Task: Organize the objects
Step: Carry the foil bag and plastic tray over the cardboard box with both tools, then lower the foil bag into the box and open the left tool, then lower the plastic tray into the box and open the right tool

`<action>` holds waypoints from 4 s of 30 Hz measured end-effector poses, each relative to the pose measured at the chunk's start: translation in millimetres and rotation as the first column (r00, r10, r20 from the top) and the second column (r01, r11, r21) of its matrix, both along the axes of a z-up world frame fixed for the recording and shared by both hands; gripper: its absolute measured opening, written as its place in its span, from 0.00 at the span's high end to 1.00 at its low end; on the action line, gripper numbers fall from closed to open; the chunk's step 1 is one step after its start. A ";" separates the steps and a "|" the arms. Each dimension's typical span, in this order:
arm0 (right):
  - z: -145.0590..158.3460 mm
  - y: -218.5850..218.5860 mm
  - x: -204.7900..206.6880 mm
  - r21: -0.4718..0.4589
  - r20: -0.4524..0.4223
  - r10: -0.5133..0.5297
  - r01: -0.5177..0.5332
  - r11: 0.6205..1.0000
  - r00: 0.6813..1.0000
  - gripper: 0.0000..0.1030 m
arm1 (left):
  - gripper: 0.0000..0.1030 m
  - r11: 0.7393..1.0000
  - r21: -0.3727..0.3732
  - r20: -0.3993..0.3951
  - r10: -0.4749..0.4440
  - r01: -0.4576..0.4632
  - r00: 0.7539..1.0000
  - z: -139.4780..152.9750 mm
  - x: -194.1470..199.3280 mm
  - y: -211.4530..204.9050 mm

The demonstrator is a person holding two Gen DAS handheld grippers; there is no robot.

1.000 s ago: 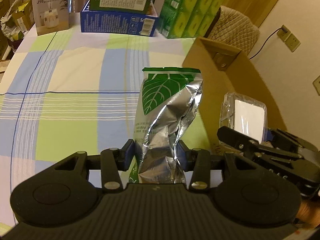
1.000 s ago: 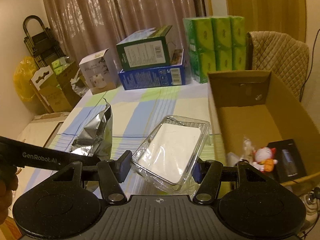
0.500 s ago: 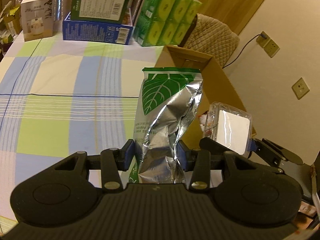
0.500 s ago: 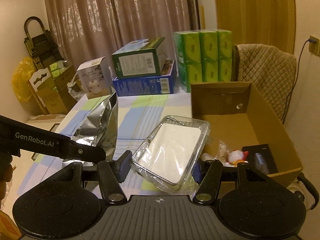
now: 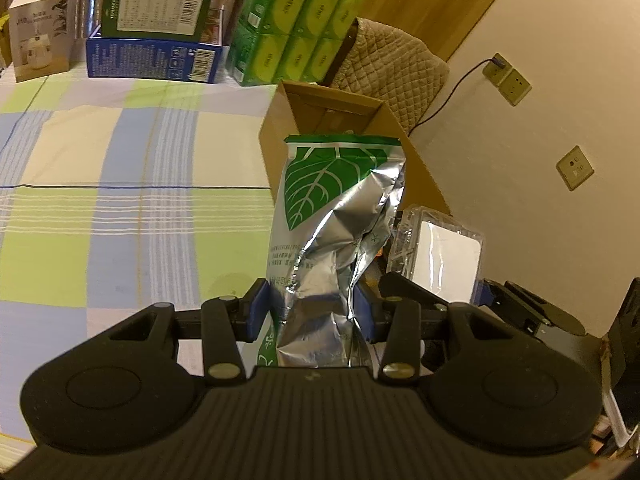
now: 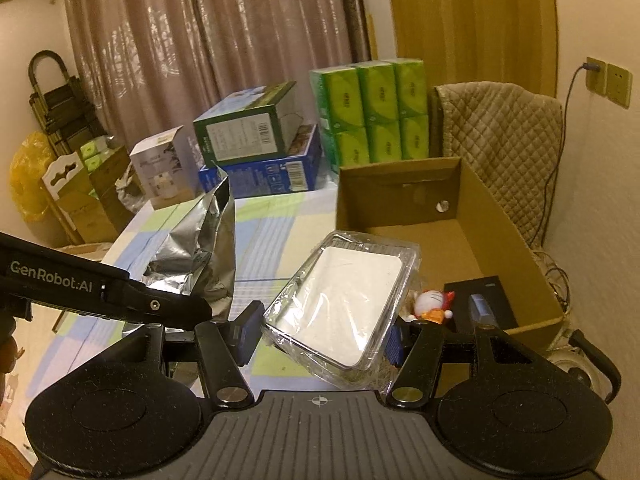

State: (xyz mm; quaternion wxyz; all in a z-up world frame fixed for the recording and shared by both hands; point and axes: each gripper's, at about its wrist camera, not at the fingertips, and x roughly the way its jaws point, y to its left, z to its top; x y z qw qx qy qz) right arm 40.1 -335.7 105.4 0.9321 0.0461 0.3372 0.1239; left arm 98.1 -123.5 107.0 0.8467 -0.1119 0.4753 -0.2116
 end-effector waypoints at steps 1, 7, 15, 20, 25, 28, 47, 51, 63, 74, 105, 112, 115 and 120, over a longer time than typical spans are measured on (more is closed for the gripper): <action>-0.2 -2.8 -0.3 0.002 0.000 -0.004 0.004 1.000 1.000 0.45 | 0.62 1.000 -0.001 0.000 -0.003 0.003 1.000 0.2 -0.5 -2.8; 0.1 -17.3 -3.2 0.011 0.000 -0.025 0.025 1.000 1.000 0.45 | 0.62 1.000 -0.013 0.001 -0.021 0.021 1.000 2.9 0.6 -17.3; 2.8 -39.7 -4.1 0.018 0.011 -0.061 0.060 0.998 0.998 0.45 | 0.62 0.999 -0.028 -0.010 -0.038 0.037 0.999 2.6 3.0 -35.0; 3.4 -54.7 -3.0 0.015 0.015 -0.085 0.084 0.996 0.996 0.45 | 0.62 0.998 -0.039 -0.018 -0.042 0.042 0.999 1.0 5.1 -44.0; 3.3 -67.6 0.3 0.005 0.019 -0.101 0.101 0.995 0.995 0.45 | 0.62 0.998 -0.054 -0.020 -0.043 0.042 0.999 1.2 7.9 -54.7; 3.9 -74.5 2.1 -0.003 0.023 -0.108 0.108 0.994 0.994 0.45 | 0.62 0.997 -0.056 -0.018 -0.049 0.047 0.999 1.9 9.7 -60.8; 6.3 -108.6 30.7 -0.055 0.037 -0.100 0.102 0.993 0.994 0.45 | 0.62 0.994 -0.102 -0.029 -0.038 0.035 0.999 3.8 39.7 -96.0; 5.6 -113.1 42.0 -0.053 0.032 -0.098 0.099 0.994 0.995 0.45 | 0.62 0.993 -0.112 -0.033 -0.035 0.032 0.999 3.5 51.4 -100.3; 0.5 -116.4 77.6 -0.081 0.025 -0.067 0.069 0.994 0.997 0.45 | 0.62 0.991 -0.135 -0.038 -0.028 0.022 0.999 3.7 88.6 -116.7; -11.0 -116.8 98.3 -0.094 0.005 -0.056 0.056 0.994 0.998 0.45 | 0.62 0.990 -0.141 -0.044 -0.008 0.001 0.999 -0.5 116.6 -123.7; -11.0 -110.0 103.4 -0.084 0.005 -0.048 0.048 0.995 0.999 0.45 | 0.48 0.990 -0.115 0.003 0.082 -0.081 0.997 -3.4 115.9 -95.1; -4.5 -105.2 97.4 -0.085 0.015 -0.043 0.044 0.995 0.999 0.45 | 0.46 0.991 -0.102 0.005 0.084 -0.083 0.996 -3.3 106.4 -89.5; -2.6 -103.9 97.2 -0.087 0.017 -0.042 0.043 0.995 0.999 0.45 | 0.45 0.992 -0.093 0.013 0.084 -0.083 0.996 -1.4 103.2 -87.4; -0.1 -101.5 98.2 -0.089 0.017 -0.038 0.039 0.995 0.999 0.45 | 0.41 0.994 -0.060 0.038 0.094 -0.091 0.995 2.8 100.3 -83.5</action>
